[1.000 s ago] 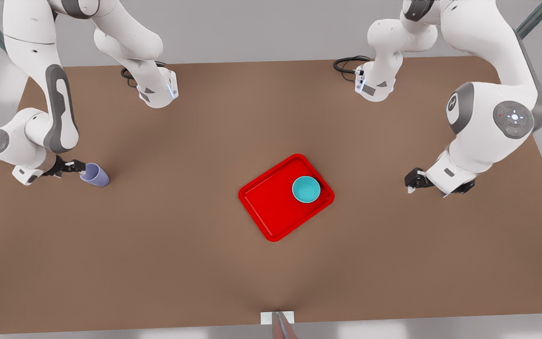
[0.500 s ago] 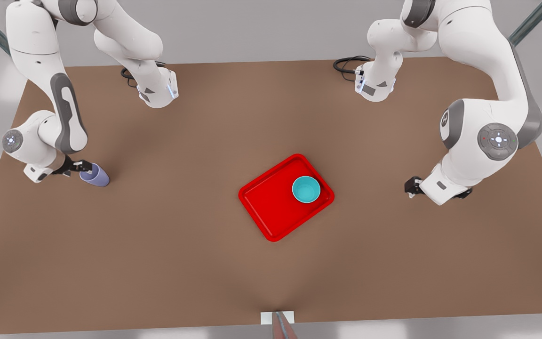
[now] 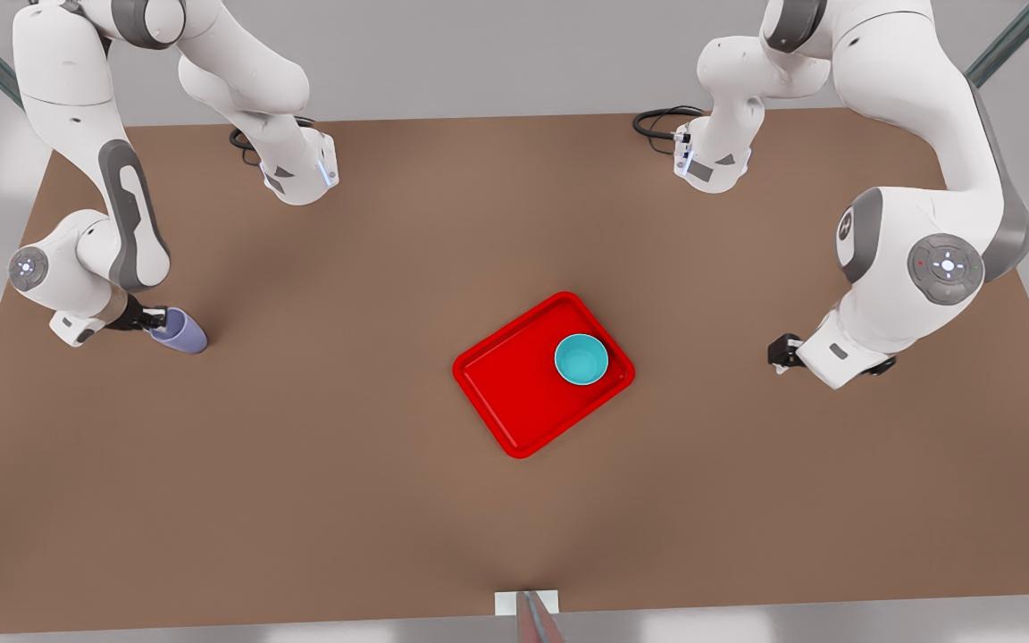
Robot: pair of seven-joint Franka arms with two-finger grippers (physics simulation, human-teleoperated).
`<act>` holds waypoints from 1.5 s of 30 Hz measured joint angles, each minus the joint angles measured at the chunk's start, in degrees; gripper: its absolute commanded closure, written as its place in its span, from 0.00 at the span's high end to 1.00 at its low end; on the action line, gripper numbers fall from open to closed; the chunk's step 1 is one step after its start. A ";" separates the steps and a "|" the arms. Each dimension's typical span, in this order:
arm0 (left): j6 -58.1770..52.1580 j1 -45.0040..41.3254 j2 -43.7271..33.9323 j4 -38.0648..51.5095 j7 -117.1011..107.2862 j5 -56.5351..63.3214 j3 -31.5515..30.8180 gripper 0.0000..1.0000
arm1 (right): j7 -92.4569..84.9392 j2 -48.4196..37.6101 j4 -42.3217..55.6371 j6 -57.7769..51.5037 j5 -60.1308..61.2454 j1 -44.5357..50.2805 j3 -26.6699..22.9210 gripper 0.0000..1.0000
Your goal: Place the bowl on the tray with the left arm and the cup on the tray with the right arm
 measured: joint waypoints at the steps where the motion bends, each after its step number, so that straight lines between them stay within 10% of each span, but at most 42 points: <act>1: 0.00 -0.01 0.04 0.00 0.00 -0.03 0.00 1.00 | 0.00 0.00 -0.04 0.00 0.00 0.09 0.00 0.21; 20: -0.79 0.04 -0.75 0.26 0.09 -0.12 0.70 1.00 | -0.95 -3.61 0.32 -2.26 0.67 6.13 0.33 0.21; 37: -2.07 -0.08 -0.66 0.18 -0.52 -0.05 1.14 1.00 | 21.19 -0.29 7.49 -2.83 8.82 30.72 0.79 0.21; 45: -3.34 0.00 -0.68 0.26 -0.45 0.00 1.44 1.00 | 33.25 2.86 14.53 -6.98 10.22 33.21 7.05 0.21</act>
